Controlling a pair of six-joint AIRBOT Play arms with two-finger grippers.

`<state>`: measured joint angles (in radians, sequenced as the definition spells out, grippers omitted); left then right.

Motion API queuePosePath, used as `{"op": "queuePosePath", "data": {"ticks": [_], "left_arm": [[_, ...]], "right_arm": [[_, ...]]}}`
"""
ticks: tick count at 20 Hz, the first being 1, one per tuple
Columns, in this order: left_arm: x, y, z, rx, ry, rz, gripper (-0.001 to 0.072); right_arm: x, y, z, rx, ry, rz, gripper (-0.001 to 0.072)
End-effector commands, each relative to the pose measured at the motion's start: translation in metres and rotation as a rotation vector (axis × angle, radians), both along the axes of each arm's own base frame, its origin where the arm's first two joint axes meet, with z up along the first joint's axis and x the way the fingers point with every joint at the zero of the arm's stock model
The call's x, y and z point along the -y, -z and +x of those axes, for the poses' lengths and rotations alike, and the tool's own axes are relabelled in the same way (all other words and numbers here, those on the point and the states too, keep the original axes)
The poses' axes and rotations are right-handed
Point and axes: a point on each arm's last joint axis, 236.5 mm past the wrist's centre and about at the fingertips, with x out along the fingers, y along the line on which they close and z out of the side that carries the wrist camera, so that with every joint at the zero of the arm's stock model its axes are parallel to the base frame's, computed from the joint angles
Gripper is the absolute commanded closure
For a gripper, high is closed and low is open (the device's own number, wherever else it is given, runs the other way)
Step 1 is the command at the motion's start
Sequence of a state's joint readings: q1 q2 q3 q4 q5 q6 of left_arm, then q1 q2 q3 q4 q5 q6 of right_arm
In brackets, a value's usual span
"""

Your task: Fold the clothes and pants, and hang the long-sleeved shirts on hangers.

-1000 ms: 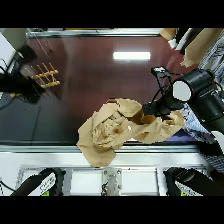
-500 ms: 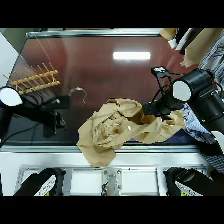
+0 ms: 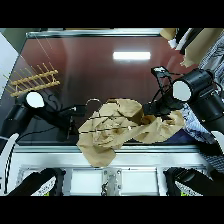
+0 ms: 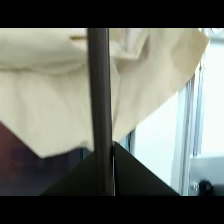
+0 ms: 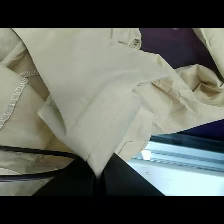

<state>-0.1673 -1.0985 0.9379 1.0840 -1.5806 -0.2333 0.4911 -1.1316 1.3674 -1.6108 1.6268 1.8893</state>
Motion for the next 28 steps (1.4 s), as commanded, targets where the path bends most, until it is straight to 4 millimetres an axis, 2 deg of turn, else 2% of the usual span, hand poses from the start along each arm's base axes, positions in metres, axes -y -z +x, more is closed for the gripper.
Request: {"op": "queuePosePath", "data": {"ticks": [1, 8, 10, 12, 14, 16, 20, 25, 28], "left_arm": [[0.02, 0.009, 0.004, -0.064, -0.017, -0.067, 0.0697], [0.022, 0.024, 0.003, -0.142, -0.021, -0.066, 0.0697], [0.022, 0.025, 0.003, -0.142, -0.022, -0.065, 0.0697], [0.023, 0.026, 0.006, -0.13, -0.028, -0.065, 0.0697], [0.024, 0.027, 0.011, -0.113, -0.039, -0.07, 0.0697], [0.033, 0.022, 0.014, -0.111, -0.056, -0.112, 0.0697], [0.042, 0.019, 0.016, -0.099, -0.061, -0.139, 0.0697], [0.051, 0.019, 0.01, -0.097, -0.026, -0.138, 0.0697], [0.055, 0.02, 0.012, -0.081, -0.025, -0.139, 0.0696]], "right_arm": [[0.0, 0.0, 0.0, -0.001, 0.0, 0.0, 0.07], [-0.003, -0.001, 0.005, 0.019, -0.004, 0.01, 0.0699], [-0.005, -0.009, 0.009, 0.046, -0.046, 0.015, 0.0699], [-0.012, -0.027, 0.014, 0.086, -0.046, 0.053, 0.07], [-0.029, -0.044, 0.012, 0.103, -0.069, 0.129, 0.0701], [-0.044, -0.052, 0.007, 0.11, -0.098, 0.167, 0.07], [-0.08, -0.061, 0.006, 0.168, -0.139, 0.233, 0.0701], [-0.141, -0.073, 0.001, 0.234, -0.204, 0.374, 0.0701], [-0.17, -0.072, -0.004, 0.24, -0.235, 0.426, 0.0701]]}}
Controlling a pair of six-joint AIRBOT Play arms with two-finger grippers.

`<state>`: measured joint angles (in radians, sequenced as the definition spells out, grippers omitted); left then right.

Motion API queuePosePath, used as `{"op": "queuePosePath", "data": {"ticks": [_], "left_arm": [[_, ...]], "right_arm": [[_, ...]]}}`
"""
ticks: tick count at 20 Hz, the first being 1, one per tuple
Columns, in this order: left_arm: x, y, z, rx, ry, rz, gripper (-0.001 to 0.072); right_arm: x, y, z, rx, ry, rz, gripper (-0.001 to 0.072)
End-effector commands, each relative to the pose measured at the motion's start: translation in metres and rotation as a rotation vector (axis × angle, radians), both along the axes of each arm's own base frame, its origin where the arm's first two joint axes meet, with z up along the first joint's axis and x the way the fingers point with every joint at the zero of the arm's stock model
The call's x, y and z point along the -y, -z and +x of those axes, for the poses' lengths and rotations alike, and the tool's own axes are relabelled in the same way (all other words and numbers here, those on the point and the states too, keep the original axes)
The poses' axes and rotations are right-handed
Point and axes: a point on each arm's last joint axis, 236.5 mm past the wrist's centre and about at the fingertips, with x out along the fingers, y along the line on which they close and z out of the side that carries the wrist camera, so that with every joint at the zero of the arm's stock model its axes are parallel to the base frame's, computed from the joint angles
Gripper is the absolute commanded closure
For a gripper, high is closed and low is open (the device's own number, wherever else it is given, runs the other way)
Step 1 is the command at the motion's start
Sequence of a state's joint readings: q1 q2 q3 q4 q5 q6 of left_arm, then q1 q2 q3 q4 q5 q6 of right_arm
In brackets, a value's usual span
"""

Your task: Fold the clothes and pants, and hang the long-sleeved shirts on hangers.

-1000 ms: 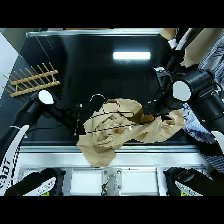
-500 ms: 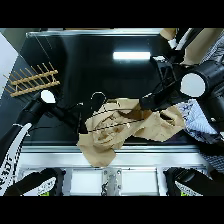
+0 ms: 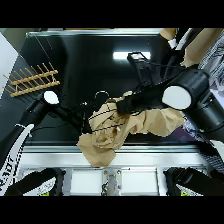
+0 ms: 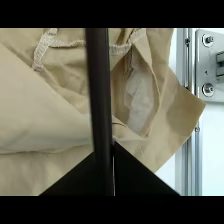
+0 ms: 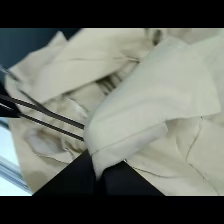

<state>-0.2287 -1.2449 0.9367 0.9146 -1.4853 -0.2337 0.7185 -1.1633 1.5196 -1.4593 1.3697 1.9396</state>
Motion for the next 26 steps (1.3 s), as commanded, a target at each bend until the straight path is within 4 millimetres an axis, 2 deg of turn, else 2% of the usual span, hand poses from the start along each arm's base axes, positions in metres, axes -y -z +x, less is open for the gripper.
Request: {"op": "queuePosePath", "data": {"ticks": [1, 10, 11, 13, 14, 17, 20, 24, 26], "left_arm": [[0.004, 0.001, 0.004, 0.022, -0.002, -0.002, 0.0696], [0.004, 0.002, 0.004, 0.022, -0.003, -0.002, 0.0696], [0.004, 0.002, 0.004, 0.022, -0.003, -0.002, 0.0696], [0.004, 0.002, 0.004, 0.022, -0.002, -0.002, 0.0696], [0.004, 0.002, 0.004, 0.022, -0.002, -0.002, 0.0696], [0.004, 0.002, 0.004, 0.022, -0.003, -0.002, 0.0696], [0.004, 0.002, 0.004, 0.022, -0.003, -0.002, 0.0696], [0.004, 0.002, 0.004, 0.022, -0.003, -0.002, 0.0696], [0.004, 0.002, 0.004, 0.023, -0.002, 0.0, 0.0696]], "right_arm": [[-0.037, -0.004, -0.006, 0.021, -0.039, 0.079, 0.07], [-0.056, 0.003, -0.018, -0.021, -0.078, 0.104, 0.0685], [-0.058, 0.002, -0.02, -0.027, -0.081, 0.109, 0.0595], [-0.058, 0.002, -0.022, -0.032, -0.09, 0.113, 0.0162], [-0.056, 0.002, -0.024, -0.039, -0.091, 0.108, 0.0058], [-0.032, -0.001, -0.039, -0.085, -0.19, 0.044, 0.005], [-0.009, -0.021, -0.049, -0.131, -0.323, 0.076, 0.0049], [0.018, -0.035, -0.036, -0.056, -0.5, 0.126, 0.005], [0.028, -0.038, -0.018, -0.018, -0.464, 0.135, 0.0051]]}}
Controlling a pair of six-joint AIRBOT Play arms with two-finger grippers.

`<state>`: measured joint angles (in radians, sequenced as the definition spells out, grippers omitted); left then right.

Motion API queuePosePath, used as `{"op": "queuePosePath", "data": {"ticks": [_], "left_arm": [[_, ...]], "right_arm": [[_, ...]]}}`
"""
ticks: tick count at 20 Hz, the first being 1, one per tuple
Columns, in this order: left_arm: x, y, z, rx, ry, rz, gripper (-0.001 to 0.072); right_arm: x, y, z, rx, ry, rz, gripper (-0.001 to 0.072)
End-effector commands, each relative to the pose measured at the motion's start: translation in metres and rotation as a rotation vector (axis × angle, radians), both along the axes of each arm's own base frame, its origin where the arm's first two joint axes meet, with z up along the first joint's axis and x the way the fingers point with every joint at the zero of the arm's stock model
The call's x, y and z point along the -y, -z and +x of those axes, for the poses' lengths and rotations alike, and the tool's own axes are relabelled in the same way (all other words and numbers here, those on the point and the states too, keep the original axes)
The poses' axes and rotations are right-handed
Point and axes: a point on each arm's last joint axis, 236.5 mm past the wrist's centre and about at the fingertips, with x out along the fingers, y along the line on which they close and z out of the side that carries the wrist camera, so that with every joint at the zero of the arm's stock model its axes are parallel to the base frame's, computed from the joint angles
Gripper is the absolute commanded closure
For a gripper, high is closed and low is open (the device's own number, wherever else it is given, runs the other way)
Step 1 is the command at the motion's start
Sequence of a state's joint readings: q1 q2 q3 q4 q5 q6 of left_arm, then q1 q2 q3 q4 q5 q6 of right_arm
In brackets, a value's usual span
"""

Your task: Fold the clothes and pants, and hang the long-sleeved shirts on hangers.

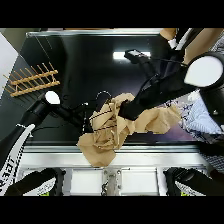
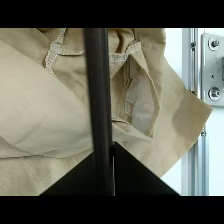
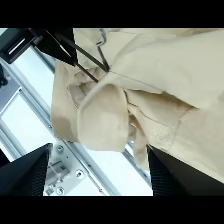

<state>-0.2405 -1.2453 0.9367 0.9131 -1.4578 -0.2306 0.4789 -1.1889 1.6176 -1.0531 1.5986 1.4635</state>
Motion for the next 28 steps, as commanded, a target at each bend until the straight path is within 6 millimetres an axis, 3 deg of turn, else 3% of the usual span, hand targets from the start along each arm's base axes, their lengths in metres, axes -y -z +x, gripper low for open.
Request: {"op": "queuePosePath", "data": {"ticks": [1, 3, 7, 11, 14, 17, 20, 28], "left_arm": [[0.0, 0.001, 0.0, 0.0, 0.0, 0.003, 0.0695], [0.0, 0.0, 0.0, 0.0, 0.0, 0.002, 0.0696], [-0.001, 0.0, -0.002, -0.007, 0.005, 0.002, 0.0695], [0.0, 0.0, -0.002, -0.008, 0.005, 0.002, 0.0696], [0.0, 0.0, -0.002, -0.008, 0.005, 0.002, 0.0696], [-0.001, 0.0, -0.002, -0.009, 0.005, 0.002, 0.0695], [-0.001, 0.0, -0.002, -0.008, 0.005, 0.002, 0.0696], [0.0, 0.0, -0.002, -0.009, 0.005, 0.002, 0.0696]], "right_arm": [[0.016, -0.011, 0.015, 0.063, -0.054, 0.05, 0.0051], [0.019, -0.012, 0.024, 0.084, -0.03, 0.057, 0.0051], [0.048, -0.006, 0.025, 0.203, -0.245, 0.038, 0.0052], [0.077, 0.0, 0.036, 0.194, -0.263, 0.276, 0.0052], [0.111, 0.037, 0.044, 0.202, -0.234, 0.33, 0.0052], [0.131, 0.074, 0.038, 0.214, -0.254, 0.352, 0.0052], [0.132, 0.096, 0.029, 0.207, -0.273, 0.402, 0.0052], [0.115, 0.112, 0.03, 0.24, -0.288, 0.607, 0.0052]]}}
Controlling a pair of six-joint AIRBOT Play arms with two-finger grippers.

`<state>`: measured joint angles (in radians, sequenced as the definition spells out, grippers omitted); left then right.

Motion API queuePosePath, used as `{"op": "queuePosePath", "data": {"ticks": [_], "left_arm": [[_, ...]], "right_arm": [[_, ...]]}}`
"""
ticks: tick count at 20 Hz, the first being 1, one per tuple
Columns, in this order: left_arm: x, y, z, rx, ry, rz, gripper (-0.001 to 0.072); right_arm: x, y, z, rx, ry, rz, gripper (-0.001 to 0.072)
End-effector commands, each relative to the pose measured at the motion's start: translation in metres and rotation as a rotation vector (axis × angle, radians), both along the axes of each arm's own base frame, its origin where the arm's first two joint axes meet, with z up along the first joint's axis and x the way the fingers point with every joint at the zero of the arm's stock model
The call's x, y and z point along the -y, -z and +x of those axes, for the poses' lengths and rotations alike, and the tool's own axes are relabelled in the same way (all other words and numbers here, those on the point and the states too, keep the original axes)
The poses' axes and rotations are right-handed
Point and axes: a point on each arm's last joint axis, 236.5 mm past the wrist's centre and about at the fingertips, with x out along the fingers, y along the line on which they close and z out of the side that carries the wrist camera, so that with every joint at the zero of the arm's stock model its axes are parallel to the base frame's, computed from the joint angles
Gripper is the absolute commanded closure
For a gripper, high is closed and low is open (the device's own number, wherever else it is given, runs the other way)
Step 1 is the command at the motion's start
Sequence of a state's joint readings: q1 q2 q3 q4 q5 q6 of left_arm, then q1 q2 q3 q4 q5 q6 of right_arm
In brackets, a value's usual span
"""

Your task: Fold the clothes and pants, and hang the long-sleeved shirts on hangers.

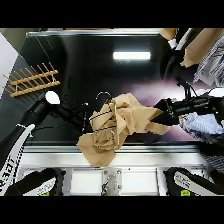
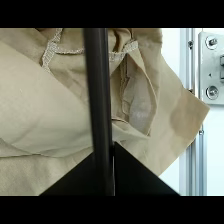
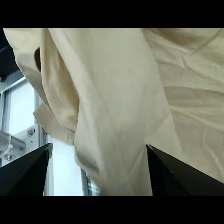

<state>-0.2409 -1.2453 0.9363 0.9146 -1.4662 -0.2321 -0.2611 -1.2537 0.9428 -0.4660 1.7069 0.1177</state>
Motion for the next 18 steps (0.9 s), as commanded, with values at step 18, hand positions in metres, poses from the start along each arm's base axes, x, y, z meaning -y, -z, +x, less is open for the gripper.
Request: {"op": "queuePosePath", "data": {"ticks": [18], "left_arm": [[0.0, 0.0, 0.0, 0.0, 0.0, 0.0, 0.0695]], "right_arm": [[-0.034, 0.002, -0.003, 0.005, -0.08, 0.135, 0.0052]]}}
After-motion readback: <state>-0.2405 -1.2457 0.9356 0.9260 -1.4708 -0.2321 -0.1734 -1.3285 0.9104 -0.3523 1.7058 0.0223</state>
